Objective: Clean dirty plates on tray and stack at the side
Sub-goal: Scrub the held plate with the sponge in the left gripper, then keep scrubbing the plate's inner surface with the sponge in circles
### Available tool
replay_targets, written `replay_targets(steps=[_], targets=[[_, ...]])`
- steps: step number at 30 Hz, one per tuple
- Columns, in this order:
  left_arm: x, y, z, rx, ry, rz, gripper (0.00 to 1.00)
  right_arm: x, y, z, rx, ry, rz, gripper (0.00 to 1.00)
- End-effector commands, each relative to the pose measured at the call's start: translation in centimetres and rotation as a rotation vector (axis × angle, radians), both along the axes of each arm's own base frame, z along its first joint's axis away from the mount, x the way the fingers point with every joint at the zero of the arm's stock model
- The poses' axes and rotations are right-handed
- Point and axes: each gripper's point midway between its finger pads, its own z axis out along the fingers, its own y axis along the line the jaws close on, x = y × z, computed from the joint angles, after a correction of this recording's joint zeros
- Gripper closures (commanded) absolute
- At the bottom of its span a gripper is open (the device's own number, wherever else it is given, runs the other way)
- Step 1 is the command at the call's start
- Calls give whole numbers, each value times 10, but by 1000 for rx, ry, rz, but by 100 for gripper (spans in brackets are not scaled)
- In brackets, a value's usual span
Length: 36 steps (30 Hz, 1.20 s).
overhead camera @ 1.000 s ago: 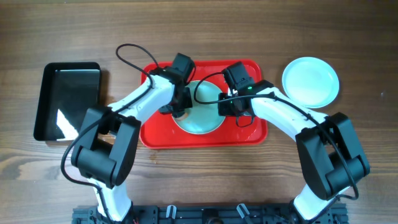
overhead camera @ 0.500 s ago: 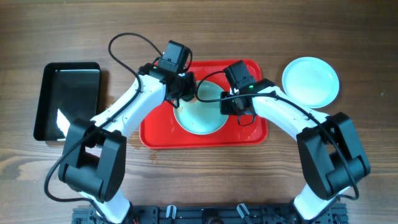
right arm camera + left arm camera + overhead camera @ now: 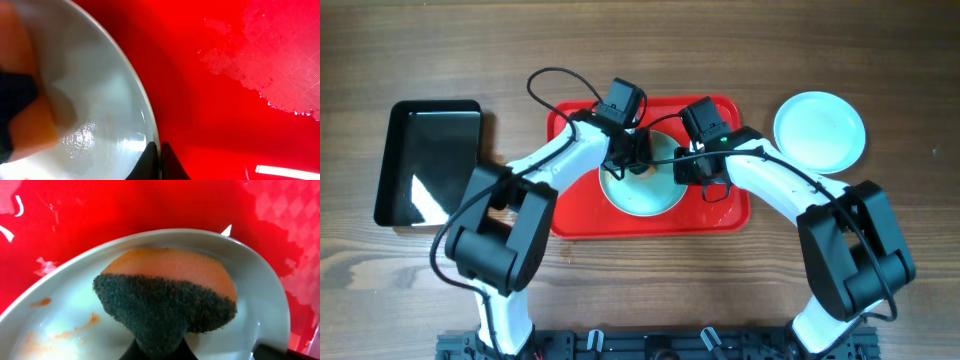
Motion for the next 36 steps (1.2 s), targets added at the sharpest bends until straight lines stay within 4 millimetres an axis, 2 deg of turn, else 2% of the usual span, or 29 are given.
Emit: replay_targets(steps=[1,8,11,14,16,19,22,26,30,32,36], targets=[[7,12,-10,46,-2,41,96,1,-4,-3,-25,3,4,96],[14,74,-23,271,-3,153,96,-3,-6,-5,-34,20,6,96],[12,90,-24,291,29,183,96,-3,-6,-5,-33,19,5,96],[2,107,-27,315,91,207,96,-3,-6,-5,-33,20,5,96],[-7,112,-28,312,140,210,96,-3,-6,-5,-33,20,5,96],[-19,110,-26,285,197,207,96,-2,-6,-4,-32,16,5,96],[-23,104,-10,245,201,220,96,-2,-6,-4,-31,16,5,96],[-16,83,25,142,122,194,96,-2,-6,-4,-31,15,5,96],[-4,57,50,74,7,150,96,-1,-6,-4,-30,14,3,96],[1,45,53,56,-29,129,96,-1,-6,-4,-30,14,2,96],[10,23,44,29,-71,101,96,-2,-6,-4,-30,16,2,96]])
